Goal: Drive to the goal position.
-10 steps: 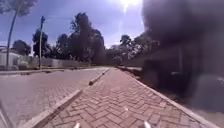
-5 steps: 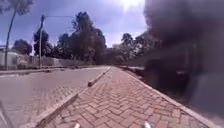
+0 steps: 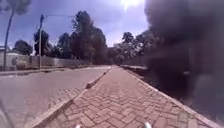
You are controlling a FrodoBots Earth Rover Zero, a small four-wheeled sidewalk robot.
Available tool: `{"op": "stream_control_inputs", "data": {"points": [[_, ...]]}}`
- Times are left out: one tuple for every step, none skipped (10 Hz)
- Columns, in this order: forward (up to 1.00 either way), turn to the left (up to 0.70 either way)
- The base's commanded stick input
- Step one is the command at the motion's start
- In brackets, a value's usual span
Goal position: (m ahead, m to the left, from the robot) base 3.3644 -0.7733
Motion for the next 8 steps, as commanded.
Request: {"op": "stream_control_inputs", "data": {"points": [[0.70,0.00],[0.70,0.00],[0.70,0.00],[0.70,0.00],[0.70,0.00],[0.70,0.00],[0.70,0.00],[0.70,0.00]]}}
